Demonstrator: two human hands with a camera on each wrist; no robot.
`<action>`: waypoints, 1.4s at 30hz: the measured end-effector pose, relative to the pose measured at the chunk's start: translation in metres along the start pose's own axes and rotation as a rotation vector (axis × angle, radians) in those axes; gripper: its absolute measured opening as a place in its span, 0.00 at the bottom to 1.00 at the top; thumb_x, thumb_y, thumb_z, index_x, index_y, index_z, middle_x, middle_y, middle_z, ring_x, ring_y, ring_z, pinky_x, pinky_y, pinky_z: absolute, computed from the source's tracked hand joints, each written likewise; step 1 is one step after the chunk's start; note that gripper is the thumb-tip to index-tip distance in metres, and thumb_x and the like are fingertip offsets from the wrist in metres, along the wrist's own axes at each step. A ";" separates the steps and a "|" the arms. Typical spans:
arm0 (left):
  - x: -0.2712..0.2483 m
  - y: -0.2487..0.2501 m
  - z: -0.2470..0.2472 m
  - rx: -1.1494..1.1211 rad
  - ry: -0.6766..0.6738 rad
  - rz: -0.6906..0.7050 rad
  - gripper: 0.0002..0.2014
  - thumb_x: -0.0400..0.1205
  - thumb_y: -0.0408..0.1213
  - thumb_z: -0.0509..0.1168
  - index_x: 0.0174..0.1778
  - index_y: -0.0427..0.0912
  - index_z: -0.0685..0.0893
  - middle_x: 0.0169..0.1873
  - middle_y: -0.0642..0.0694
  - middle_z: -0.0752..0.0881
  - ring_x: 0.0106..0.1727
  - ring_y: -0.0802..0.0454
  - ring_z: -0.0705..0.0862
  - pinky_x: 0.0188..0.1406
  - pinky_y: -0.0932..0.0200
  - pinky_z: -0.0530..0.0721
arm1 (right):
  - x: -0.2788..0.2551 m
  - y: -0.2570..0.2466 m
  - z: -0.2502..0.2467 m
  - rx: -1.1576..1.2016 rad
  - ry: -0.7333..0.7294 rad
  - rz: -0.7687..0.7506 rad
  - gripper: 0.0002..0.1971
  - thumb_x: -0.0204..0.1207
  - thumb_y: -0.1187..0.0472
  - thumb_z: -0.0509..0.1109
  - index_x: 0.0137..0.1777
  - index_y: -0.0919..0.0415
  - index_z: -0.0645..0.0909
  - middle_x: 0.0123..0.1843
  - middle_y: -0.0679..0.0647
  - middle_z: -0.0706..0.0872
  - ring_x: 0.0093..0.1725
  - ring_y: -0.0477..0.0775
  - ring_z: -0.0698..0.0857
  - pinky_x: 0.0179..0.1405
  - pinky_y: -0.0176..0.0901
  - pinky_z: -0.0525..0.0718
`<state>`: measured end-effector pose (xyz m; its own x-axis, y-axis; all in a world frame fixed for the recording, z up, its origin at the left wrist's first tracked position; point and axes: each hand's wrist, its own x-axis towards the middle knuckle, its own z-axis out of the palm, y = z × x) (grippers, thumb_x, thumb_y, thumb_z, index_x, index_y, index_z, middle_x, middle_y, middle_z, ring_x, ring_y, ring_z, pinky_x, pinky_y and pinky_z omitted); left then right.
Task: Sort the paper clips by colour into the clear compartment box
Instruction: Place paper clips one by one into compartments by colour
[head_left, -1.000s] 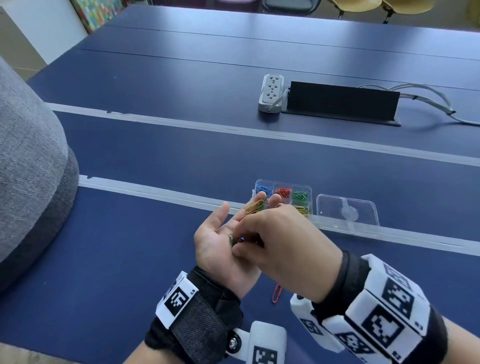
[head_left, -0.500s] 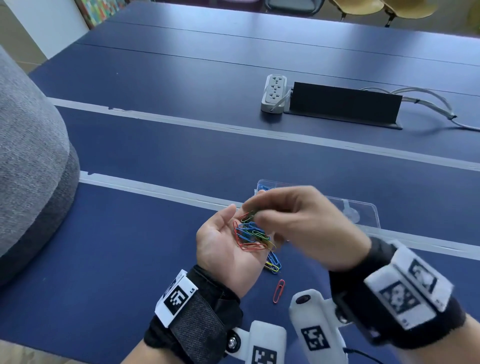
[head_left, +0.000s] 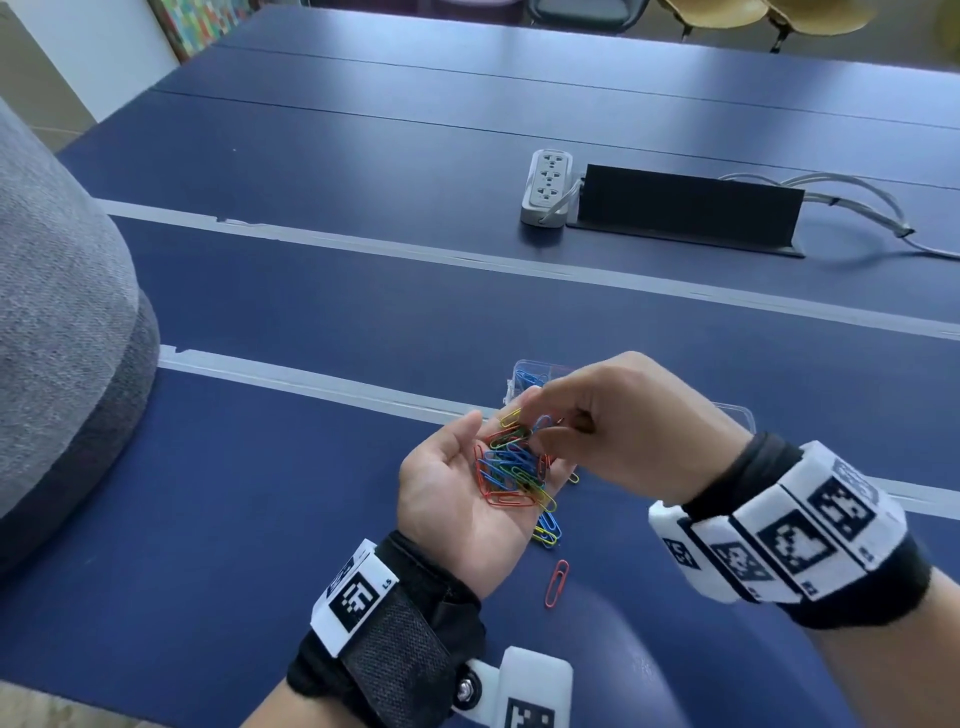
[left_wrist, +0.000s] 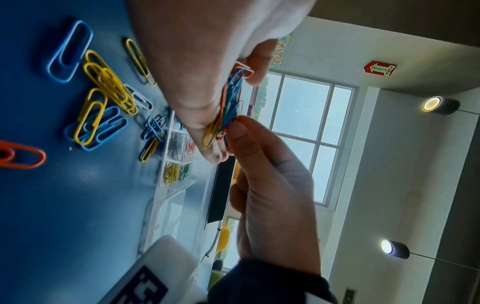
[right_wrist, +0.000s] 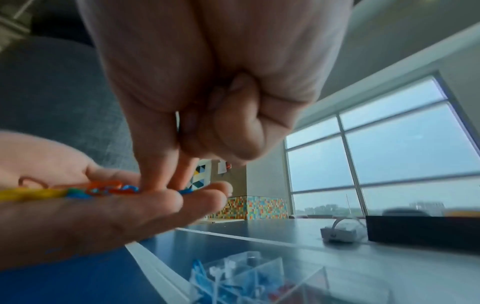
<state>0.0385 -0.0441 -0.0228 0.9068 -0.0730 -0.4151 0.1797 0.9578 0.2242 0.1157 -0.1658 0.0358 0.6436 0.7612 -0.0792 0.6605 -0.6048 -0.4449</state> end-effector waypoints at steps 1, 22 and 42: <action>0.000 -0.001 0.000 -0.001 -0.005 -0.003 0.23 0.81 0.39 0.52 0.59 0.26 0.83 0.48 0.33 0.87 0.46 0.41 0.86 0.56 0.42 0.84 | 0.001 0.001 0.000 -0.010 0.003 -0.017 0.10 0.72 0.56 0.69 0.51 0.44 0.87 0.28 0.45 0.83 0.27 0.44 0.77 0.35 0.42 0.79; -0.003 0.002 0.001 -0.056 0.029 -0.069 0.24 0.75 0.35 0.55 0.65 0.26 0.78 0.59 0.28 0.85 0.62 0.32 0.84 0.56 0.36 0.81 | 0.001 0.030 -0.014 1.546 0.154 0.522 0.20 0.81 0.49 0.57 0.28 0.53 0.62 0.22 0.48 0.64 0.17 0.43 0.59 0.10 0.28 0.56; 0.001 0.021 -0.013 -0.033 0.065 0.034 0.23 0.75 0.36 0.55 0.63 0.28 0.80 0.60 0.29 0.85 0.62 0.33 0.84 0.56 0.37 0.82 | -0.006 -0.001 0.048 -0.092 -0.200 0.071 0.13 0.70 0.59 0.69 0.53 0.43 0.84 0.36 0.47 0.77 0.43 0.55 0.80 0.43 0.41 0.79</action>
<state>0.0379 -0.0201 -0.0302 0.8853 -0.0227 -0.4645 0.1351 0.9683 0.2102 0.0928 -0.1591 -0.0058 0.6063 0.7417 -0.2870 0.6547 -0.6703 -0.3493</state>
